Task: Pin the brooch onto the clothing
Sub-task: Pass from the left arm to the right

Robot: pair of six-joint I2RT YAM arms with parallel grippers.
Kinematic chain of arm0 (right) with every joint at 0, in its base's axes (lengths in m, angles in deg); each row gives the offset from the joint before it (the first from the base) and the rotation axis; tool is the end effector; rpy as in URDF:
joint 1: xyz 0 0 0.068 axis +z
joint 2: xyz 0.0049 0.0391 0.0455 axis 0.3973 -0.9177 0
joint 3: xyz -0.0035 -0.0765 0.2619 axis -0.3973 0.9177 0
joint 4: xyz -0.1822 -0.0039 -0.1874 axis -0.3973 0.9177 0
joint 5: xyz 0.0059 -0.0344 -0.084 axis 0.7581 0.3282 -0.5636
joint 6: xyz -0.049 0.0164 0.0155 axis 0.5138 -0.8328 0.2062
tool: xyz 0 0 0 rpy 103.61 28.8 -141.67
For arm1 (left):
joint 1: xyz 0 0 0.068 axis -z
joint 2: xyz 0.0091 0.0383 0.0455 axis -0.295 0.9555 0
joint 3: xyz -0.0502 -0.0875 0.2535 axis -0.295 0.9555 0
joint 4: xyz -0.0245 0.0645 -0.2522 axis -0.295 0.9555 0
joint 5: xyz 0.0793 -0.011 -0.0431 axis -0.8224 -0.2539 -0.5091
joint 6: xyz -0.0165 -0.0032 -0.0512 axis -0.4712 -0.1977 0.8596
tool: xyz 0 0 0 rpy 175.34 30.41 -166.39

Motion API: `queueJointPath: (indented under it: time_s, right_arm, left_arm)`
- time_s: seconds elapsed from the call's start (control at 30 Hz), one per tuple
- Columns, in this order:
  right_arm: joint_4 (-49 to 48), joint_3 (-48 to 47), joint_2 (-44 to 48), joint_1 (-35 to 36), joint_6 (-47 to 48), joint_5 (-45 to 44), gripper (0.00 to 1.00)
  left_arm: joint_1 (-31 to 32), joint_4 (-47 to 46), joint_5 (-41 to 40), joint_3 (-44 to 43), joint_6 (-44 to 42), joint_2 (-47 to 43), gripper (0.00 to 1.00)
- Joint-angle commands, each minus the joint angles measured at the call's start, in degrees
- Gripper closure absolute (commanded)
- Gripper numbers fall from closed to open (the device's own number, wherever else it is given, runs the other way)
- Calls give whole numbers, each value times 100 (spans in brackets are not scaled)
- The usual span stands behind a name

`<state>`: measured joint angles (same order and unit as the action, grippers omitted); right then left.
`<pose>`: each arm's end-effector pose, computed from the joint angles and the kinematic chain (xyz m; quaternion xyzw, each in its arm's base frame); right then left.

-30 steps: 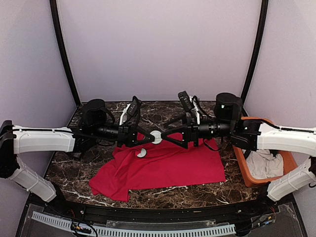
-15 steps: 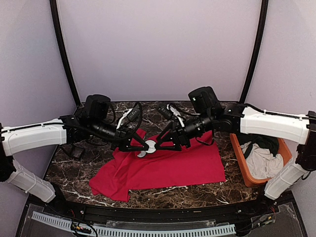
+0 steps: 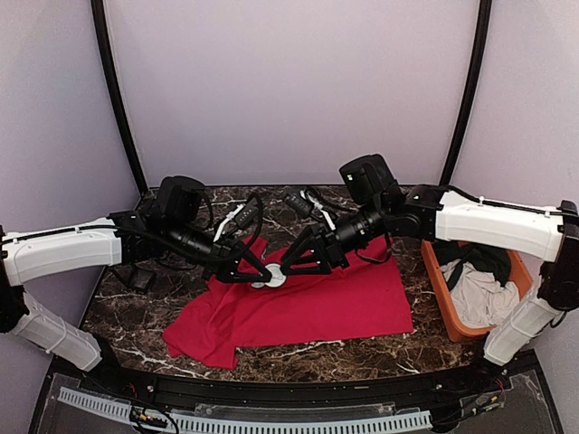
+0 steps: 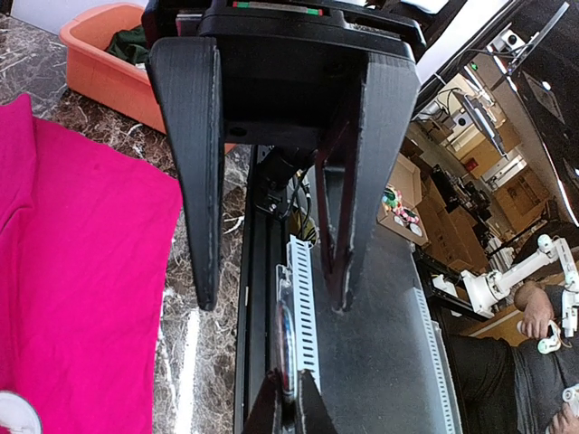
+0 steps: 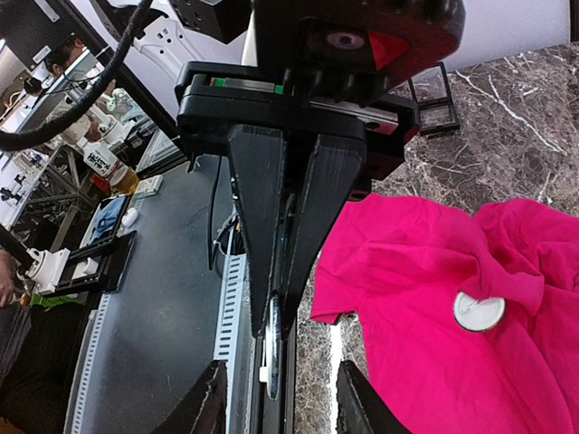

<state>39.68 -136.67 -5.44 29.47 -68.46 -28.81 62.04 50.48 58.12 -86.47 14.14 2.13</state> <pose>0.1883 0.2919 0.3208 -0.5075 0.6541 0.5152 0.2218 0.1859 -0.2263 0.2997 0.4545 0.6451 -0.5682 0.2333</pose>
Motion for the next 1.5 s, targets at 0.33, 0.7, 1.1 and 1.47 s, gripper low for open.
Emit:
queueJointPath:
  time_s: [0.33,0.7,1.1,1.47]
  right_arm:
    - [-63,-377,-590,143,-221,443,74]
    - [-164,-406,-426,27,-356,644,67]
    - [-390,-381,-450,-66,-591,761,65]
    - [-431,-392,-549,-103,-684,799,83]
  left_arm:
    - [42,-81,99,66,22,-173,98]
    - [49,58,86,91,-63,-233,97]
    - [55,28,115,108,-36,-247,95]
    - [55,-52,94,110,18,-252,95]
